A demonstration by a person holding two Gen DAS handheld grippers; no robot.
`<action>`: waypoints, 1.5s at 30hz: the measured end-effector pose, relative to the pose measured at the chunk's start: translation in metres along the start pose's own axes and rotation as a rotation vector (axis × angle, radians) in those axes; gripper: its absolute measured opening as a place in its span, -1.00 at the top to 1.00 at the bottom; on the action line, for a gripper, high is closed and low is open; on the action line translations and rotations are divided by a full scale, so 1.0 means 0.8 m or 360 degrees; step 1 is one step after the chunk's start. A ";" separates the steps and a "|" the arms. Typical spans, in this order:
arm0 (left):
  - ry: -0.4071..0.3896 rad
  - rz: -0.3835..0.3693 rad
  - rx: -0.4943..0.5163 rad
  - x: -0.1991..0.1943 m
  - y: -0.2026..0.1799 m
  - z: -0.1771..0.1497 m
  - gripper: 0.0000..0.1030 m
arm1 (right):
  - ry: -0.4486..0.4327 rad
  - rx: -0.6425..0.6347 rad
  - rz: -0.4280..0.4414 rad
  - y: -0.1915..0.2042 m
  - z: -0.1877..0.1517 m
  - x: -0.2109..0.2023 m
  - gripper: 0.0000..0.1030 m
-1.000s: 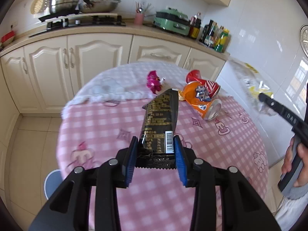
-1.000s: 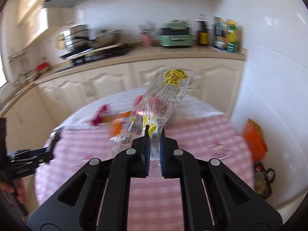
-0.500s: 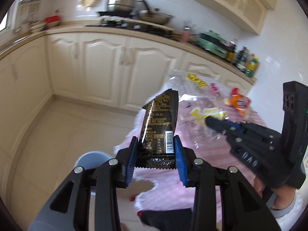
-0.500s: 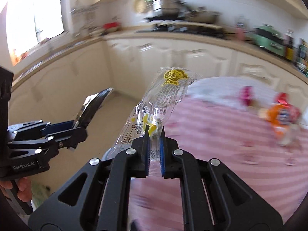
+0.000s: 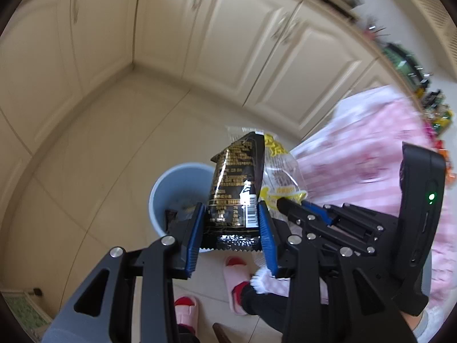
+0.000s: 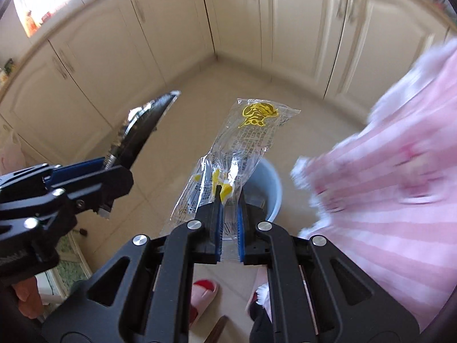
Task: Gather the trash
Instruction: 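Carry the black packet and clear bag over the blue bucket, then open both grippers to drop the packet and bag into the bucket, then move both open grippers back over the table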
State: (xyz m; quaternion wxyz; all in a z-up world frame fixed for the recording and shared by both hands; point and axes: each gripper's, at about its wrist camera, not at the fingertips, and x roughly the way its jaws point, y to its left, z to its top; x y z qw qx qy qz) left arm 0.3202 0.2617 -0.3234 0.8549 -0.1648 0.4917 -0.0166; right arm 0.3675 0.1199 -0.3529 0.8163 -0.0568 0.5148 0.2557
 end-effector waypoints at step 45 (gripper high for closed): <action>0.0426 0.0191 -0.0188 0.248 0.081 0.005 -0.12 | 0.0413 0.0226 -0.0281 -0.089 0.017 0.217 -0.17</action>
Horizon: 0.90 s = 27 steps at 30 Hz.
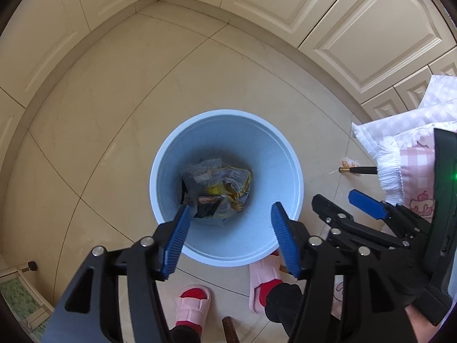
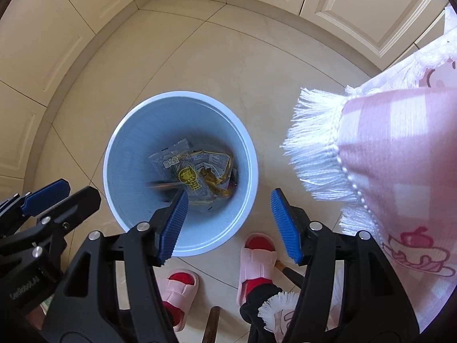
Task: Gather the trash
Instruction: 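Move both open grippers back over the table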
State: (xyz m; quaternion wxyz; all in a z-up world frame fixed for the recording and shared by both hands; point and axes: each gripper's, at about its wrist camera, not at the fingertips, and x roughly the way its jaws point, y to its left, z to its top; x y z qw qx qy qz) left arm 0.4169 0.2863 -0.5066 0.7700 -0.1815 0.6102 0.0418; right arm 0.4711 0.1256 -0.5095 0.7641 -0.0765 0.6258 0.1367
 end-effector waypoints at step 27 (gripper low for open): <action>-0.0822 0.0086 -0.0019 -0.329 -0.006 -0.089 -0.24 | -0.0838 -0.0332 0.0052 0.052 -0.108 -0.339 -0.17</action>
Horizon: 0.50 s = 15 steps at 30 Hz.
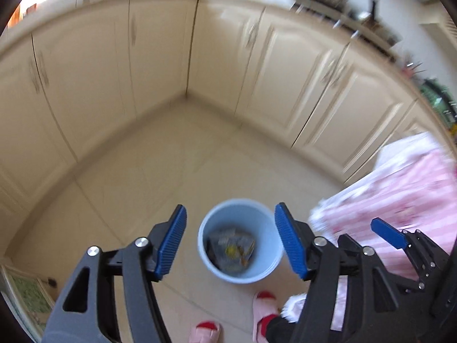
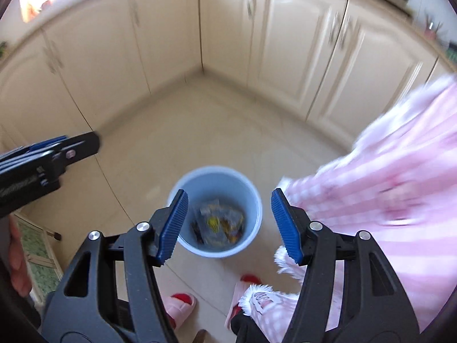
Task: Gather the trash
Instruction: 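Move both open grippers back over the table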
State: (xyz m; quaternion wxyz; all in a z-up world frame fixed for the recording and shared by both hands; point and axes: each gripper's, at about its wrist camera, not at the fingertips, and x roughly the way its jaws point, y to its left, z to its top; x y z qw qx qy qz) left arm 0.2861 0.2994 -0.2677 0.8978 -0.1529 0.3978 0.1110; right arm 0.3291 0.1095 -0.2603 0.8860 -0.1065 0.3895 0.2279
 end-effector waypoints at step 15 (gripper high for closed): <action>-0.0100 -0.0810 0.0471 -0.186 -0.311 0.001 -0.49 | -0.0498 0.0389 -0.0544 -0.248 -0.065 -0.321 -0.36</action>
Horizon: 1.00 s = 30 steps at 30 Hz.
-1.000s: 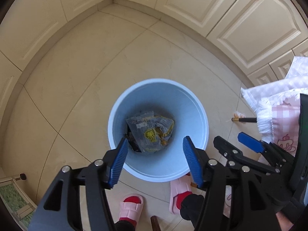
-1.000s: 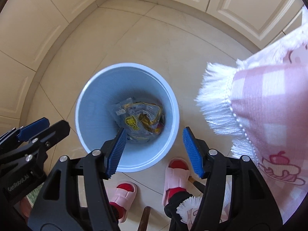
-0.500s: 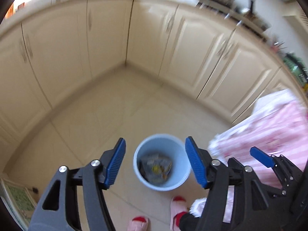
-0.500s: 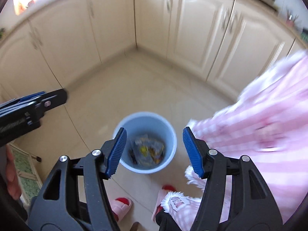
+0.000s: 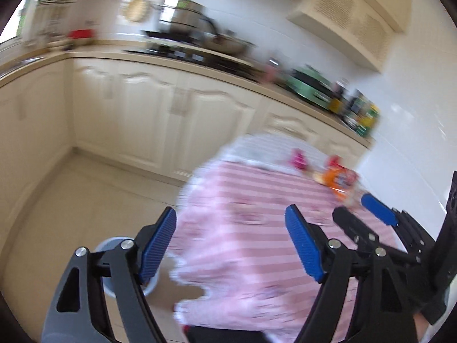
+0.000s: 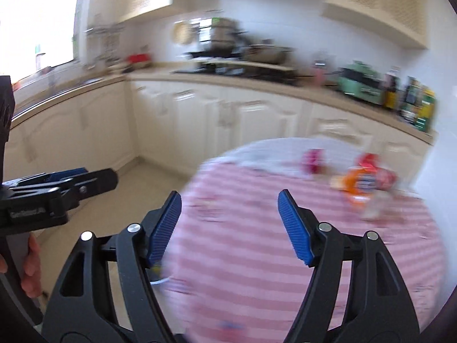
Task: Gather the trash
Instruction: 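Move both open grippers back over the table, then reach the left gripper to the orange can while the right gripper approaches the red Coca-Cola can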
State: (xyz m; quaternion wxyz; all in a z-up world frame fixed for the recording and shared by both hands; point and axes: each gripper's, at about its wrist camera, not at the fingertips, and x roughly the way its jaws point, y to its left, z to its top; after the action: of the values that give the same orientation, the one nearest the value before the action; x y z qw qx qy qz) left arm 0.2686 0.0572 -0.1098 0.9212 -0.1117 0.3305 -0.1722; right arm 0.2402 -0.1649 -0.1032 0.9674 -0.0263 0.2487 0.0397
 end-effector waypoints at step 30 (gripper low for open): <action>0.0702 -0.0566 -0.0196 0.365 -0.245 0.040 -0.46 | 0.0276 0.0383 -0.0372 -0.341 0.001 0.107 -0.43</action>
State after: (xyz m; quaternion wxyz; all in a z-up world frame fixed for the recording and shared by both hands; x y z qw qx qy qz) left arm 0.4527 -0.2333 -0.1895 0.7738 -0.1836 0.5079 -0.3309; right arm 0.3399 -0.4308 -0.1356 0.9365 0.0577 0.3295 -0.1053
